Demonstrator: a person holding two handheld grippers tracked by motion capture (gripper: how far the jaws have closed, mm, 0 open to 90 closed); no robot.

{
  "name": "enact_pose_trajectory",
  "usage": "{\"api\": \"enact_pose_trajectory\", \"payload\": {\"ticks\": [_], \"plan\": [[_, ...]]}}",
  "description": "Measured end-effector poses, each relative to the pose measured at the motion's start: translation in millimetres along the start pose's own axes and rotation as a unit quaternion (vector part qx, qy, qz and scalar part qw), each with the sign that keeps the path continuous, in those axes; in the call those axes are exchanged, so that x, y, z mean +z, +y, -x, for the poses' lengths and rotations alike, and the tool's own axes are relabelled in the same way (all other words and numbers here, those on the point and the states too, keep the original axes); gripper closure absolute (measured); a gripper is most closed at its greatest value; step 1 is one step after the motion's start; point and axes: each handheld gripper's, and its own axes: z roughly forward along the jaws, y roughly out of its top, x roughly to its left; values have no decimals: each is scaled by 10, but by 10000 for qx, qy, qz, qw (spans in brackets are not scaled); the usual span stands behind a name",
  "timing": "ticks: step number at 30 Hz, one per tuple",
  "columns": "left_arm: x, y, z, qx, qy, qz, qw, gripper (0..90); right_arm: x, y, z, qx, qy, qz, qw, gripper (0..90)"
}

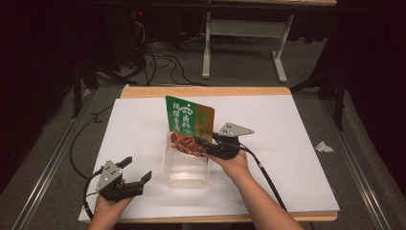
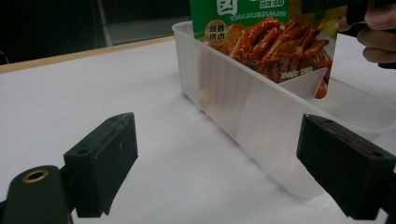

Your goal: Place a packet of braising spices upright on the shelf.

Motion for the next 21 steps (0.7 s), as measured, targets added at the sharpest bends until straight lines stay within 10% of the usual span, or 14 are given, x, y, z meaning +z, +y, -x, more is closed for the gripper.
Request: {"api": "enact_pose_trajectory", "payload": {"ticks": [10,21], "plan": [[-1,-1,-1,16,7,-19,10000,131,-122,119,-34,71,-290,186,9994,206],[-4,-24,-32,-31,-30,-92,9999,130,-789,-44,121,304,-932,123,9951,153]]}}
